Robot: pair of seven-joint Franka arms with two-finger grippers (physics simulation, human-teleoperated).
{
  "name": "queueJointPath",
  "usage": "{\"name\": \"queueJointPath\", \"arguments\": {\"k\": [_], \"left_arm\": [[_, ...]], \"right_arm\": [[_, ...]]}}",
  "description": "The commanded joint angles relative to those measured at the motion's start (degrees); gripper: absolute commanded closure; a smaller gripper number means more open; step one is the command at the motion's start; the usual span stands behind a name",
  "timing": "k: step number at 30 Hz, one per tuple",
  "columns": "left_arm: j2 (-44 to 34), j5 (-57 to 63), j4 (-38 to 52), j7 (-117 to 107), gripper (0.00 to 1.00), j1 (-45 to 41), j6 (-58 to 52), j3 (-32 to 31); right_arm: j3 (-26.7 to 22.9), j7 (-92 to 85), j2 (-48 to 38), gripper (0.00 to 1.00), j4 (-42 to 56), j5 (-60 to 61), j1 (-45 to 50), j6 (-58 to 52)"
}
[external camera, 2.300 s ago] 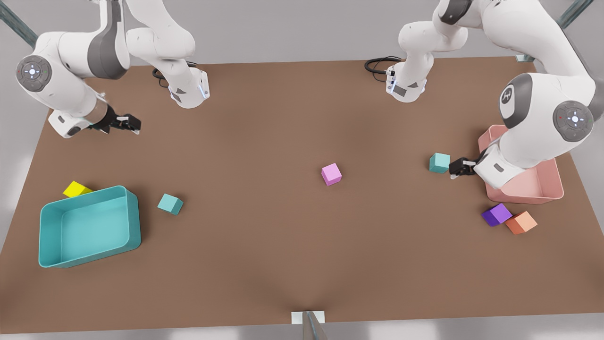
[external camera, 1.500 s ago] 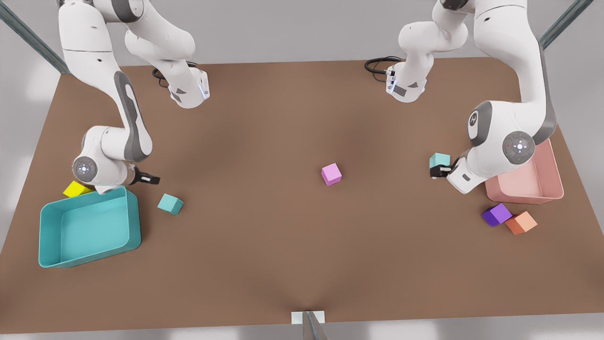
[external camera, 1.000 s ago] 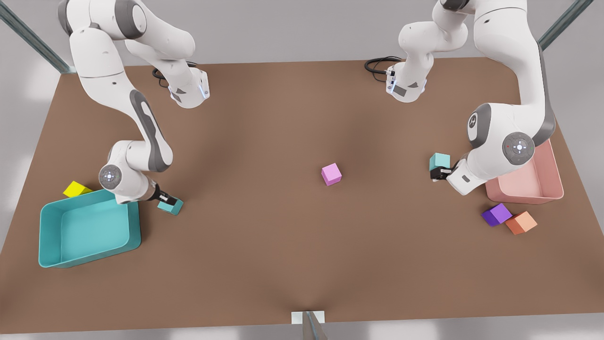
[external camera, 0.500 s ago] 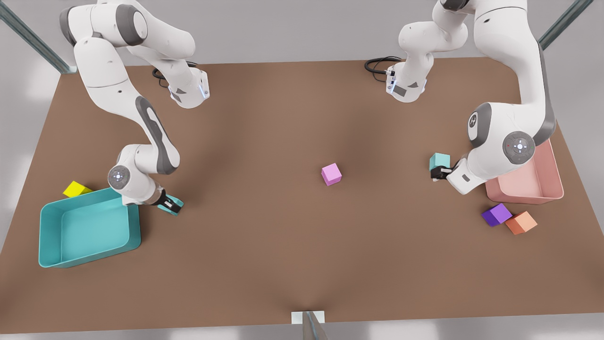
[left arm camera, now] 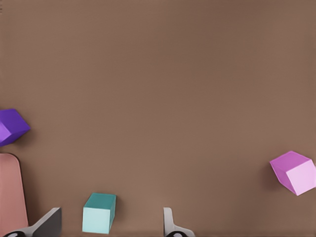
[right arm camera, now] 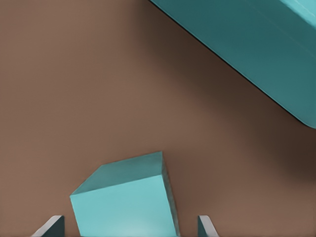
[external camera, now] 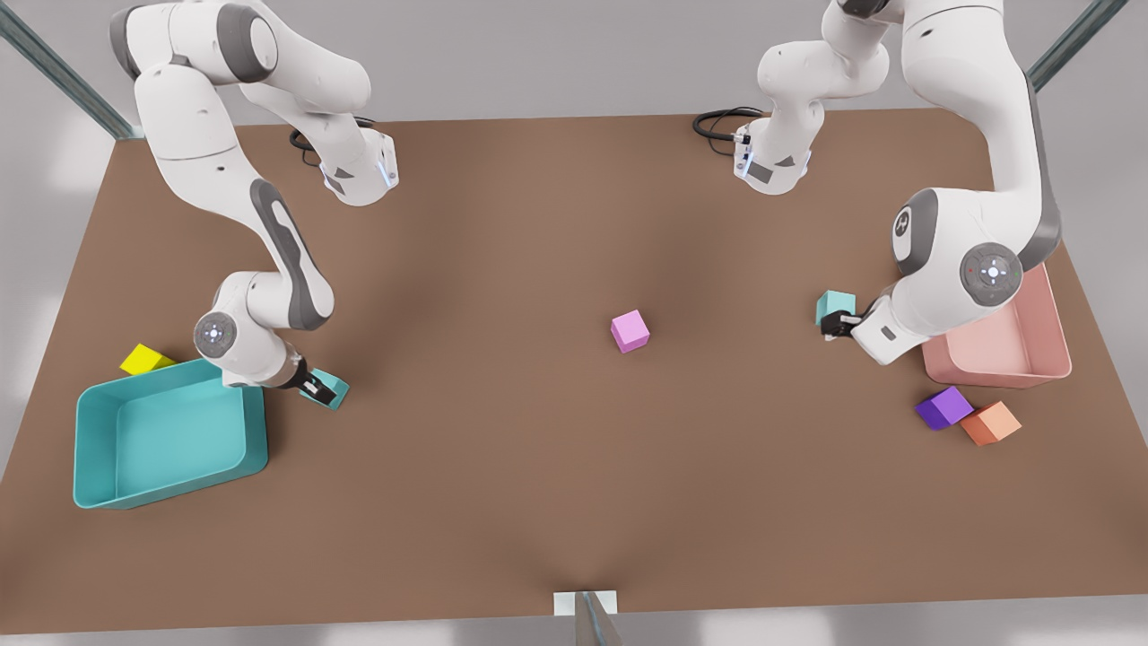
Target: Stack the two blue cubes on top of each other
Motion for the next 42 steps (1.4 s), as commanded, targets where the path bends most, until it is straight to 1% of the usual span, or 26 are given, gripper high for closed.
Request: {"name": "queueJointPath", "arguments": {"k": [1, 6, 10, 16, 17, 18, 19, 20, 21, 22, 23, 24, 25, 26, 27, 29, 30, 32, 33, 34, 36, 37, 38, 39, 40, 42], "left_arm": [[-0.07, 0.05, -0.01, 0.02, 0.00, 0.01, -0.50, -0.02], [0.02, -0.03, 0.52, -0.33, 0.00, 0.01, 0.12, -0.02], [-0.07, -0.03, 0.69, -0.33, 0.00, 0.01, 0.03, -0.02], [-0.42, -0.03, 0.69, -0.33, 0.00, 0.01, -0.32, 0.07], [-0.42, -0.03, 0.69, -0.33, 0.00, 0.01, -0.23, -0.02], [-0.42, -0.03, 0.69, -0.33, 0.00, 0.01, -0.32, -0.02], [-0.42, -0.03, 0.69, -0.33, 0.00, 0.01, -0.41, -0.02], [-0.42, -0.03, 0.69, -0.51, 0.00, 0.01, -0.41, -0.02], [-0.60, -0.03, 0.69, -0.51, 0.00, 0.01, -0.50, -0.02], [-0.60, -0.03, 0.69, -0.51, 0.00, 0.01, -0.50, -0.02], [-0.60, -0.03, 0.69, -0.51, 0.00, -0.08, -0.50, -0.02], [-0.51, -0.03, 0.69, -0.51, 0.00, 0.01, -0.41, -0.02], [-0.51, -0.03, 0.69, -0.59, 0.00, 0.01, -0.41, -0.02], [-0.60, -0.03, 0.69, -0.59, 0.00, 0.01, -0.41, -0.02], [-0.60, -0.03, 0.69, -0.51, 0.00, 0.01, -0.41, -0.02], [-0.51, -0.03, 0.69, -0.51, 0.00, 0.01, -0.41, -0.02], [-0.51, -0.03, 0.69, -0.51, 0.00, 0.01, -0.32, 0.07], [-0.51, -0.03, 0.69, -0.51, 0.00, 0.01, -0.41, -0.02], [-0.51, -0.03, 0.69, -0.51, 0.00, 0.01, -0.41, -0.02], [-0.60, -0.03, 0.69, -0.59, 0.00, 0.01, -0.41, 0.07], [-0.60, -0.03, 0.69, -0.59, 0.00, 0.01, -0.50, -0.02], [-0.68, -0.03, 0.69, -0.59, 0.00, 0.01, -0.41, 0.07], [-0.60, -0.03, 0.69, -0.59, 0.00, 0.01, -0.23, 0.07], [-0.60, -0.03, 0.69, -0.59, 0.00, -0.08, -0.32, -0.02], [-0.60, -0.03, 0.69, -0.59, 0.00, -0.08, -0.32, -0.02], [-0.60, -0.03, 1.22, -0.59, 0.00, -0.08, -0.41, -0.02]], "right_arm": [[0.02, -1.93, 0.55, 0.00, -0.20, 0.08, 0.07, 1.56], [0.02, -1.93, 1.78, 0.00, -0.11, 0.08, 0.16, 2.27], [0.02, -1.93, 4.33, 0.00, -0.02, 0.08, 0.07, 5.52], [0.28, -1.93, 4.85, 0.00, -0.29, -0.01, -0.02, 5.61], [0.28, -2.10, 4.85, 0.09, -0.29, -0.01, -0.02, 5.52], [0.28, -3.07, 4.68, 0.36, -0.29, -0.01, -0.02, 5.26], [0.28, -3.69, 4.41, 0.53, -0.29, -0.01, -0.02, 4.91], [0.28, -3.69, 4.15, 0.65, -0.29, -0.01, -0.02, 4.73], [0.28, -3.86, 3.71, 0.67, -0.29, -0.01, -0.02, 4.12], [0.37, -4.65, 1.96, 0.68, -0.02, -0.01, -0.02, -0.01], [2.04, -4.48, -0.68, 0.70, 0.33, 0.08, -0.54, -4.40], [2.92, -4.04, -3.84, 0.71, 1.82, -0.01, -0.54, -10.64], [3.18, -4.21, -6.66, 0.72, 4.71, 0.08, -0.54, -19.07], [4.58, -4.57, -8.94, 0.72, 9.19, 0.08, -0.46, -28.38], [6.43, -4.74, -8.68, 0.74, 18.14, -0.01, -0.28, -40.31], [10.47, -7.64, -7.01, 0.79, 33.71, -0.36, 2.70, -52.65], [12.50, -11.94, -5.61, 0.79, 41.71, -0.71, 6.74, -56.43], [12.41, -13.53, -0.78, 0.79, 51.73, -0.80, 21.50, -54.95], [12.06, -14.32, 0.81, 0.79, 55.60, -0.89, 26.69, -54.51], [11.71, -16.87, 1.07, 0.79, 56.75, -0.98, 31.53, -51.96], [11.71, -21.00, 2.39, 0.79, 56.93, -1.06, 37.33, -46.34], [10.92, -21.18, 4.85, 0.79, 57.02, -1.42, 40.94, -41.07], [9.95, -21.09, 7.66, 0.79, 57.02, -1.50, 42.52, -37.37], [6.35, -21.18, 11.35, 0.79, 57.02, -1.77, 46.38, -31.23], [5.64, -21.18, 14.34, 0.79, 57.89, -1.85, 46.83, -26.73], [3.62, -21.26, 22.33, 0.79, 64.92, -2.56, 47.18, -24.64]]}}
